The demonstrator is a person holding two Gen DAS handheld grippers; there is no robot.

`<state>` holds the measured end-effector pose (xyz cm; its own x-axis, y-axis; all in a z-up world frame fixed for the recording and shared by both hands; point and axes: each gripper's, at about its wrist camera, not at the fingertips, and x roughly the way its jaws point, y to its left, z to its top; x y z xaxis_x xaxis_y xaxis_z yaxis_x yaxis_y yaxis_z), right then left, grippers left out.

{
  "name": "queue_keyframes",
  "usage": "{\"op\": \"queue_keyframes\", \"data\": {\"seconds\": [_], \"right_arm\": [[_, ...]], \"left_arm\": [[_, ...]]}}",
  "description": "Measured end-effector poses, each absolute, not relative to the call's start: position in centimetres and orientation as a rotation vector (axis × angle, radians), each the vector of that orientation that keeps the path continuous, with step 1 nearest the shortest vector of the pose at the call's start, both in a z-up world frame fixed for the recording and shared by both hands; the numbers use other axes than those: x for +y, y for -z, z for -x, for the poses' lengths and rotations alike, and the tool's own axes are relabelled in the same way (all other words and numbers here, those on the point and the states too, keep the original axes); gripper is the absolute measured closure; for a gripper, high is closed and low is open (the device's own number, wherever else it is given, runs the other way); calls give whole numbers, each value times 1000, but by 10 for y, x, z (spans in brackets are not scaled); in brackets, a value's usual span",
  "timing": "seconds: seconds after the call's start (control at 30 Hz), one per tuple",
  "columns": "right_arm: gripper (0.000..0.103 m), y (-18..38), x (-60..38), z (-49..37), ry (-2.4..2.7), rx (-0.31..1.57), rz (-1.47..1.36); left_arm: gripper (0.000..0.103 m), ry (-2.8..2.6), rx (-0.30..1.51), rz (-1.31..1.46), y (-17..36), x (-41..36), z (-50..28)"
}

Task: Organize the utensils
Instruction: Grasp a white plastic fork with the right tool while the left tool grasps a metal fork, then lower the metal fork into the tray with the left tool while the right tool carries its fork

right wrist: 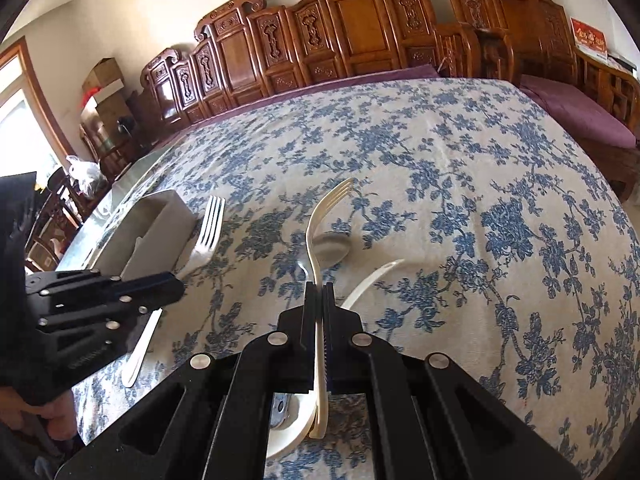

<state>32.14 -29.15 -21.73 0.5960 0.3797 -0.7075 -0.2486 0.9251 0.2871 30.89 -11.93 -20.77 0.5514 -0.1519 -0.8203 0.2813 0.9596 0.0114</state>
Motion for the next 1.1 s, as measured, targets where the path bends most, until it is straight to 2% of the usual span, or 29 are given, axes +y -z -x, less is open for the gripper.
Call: {"op": "queue_keyframes", "data": {"seconds": [0.33,0.7,1.1], "right_arm": [[99,184,-293,-298,-347,744,-156],[99,168,-276,-275,-389,707,-165],[99,166,-228,-261,-484,712,-127]], "left_arm": [[97,261,889,-127,172,-96,-286],[97,223,831,-119,138,-63,-273],[97,123,876,-85,157,-4,-292]]}}
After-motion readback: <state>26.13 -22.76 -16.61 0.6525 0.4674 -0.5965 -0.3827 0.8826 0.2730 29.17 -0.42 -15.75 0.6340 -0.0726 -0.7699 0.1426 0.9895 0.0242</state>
